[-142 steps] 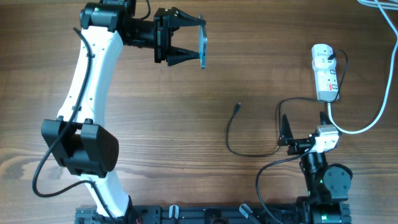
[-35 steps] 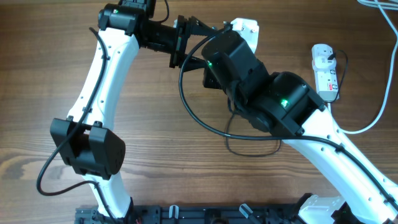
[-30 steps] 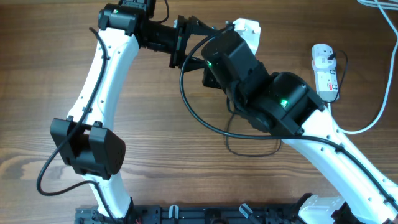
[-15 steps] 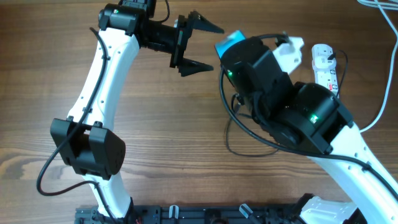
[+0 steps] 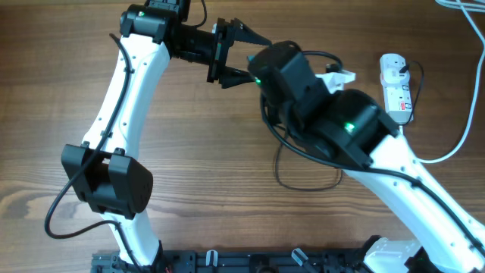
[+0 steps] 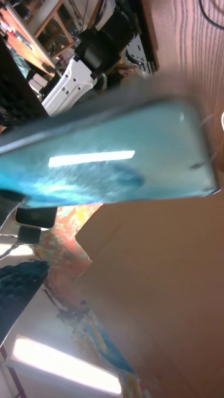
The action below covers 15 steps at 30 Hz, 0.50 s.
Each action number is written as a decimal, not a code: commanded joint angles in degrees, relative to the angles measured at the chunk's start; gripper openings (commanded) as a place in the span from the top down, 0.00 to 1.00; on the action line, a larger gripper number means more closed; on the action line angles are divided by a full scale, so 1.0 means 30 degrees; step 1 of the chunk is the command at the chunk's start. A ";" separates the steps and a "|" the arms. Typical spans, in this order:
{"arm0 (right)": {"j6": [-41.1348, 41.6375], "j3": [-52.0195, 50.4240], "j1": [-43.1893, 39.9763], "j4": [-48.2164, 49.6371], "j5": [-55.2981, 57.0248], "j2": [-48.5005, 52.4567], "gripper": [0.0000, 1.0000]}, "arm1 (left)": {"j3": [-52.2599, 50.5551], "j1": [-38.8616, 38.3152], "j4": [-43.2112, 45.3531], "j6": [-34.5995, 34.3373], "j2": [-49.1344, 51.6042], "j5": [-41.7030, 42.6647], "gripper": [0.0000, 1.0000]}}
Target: Plug charger to phone and switch on socket
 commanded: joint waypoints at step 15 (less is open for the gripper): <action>0.0488 0.0095 -0.0044 0.1355 0.0896 0.0772 0.96 | 0.0386 -0.0029 0.0007 -0.0182 -0.0495 -0.1282 0.52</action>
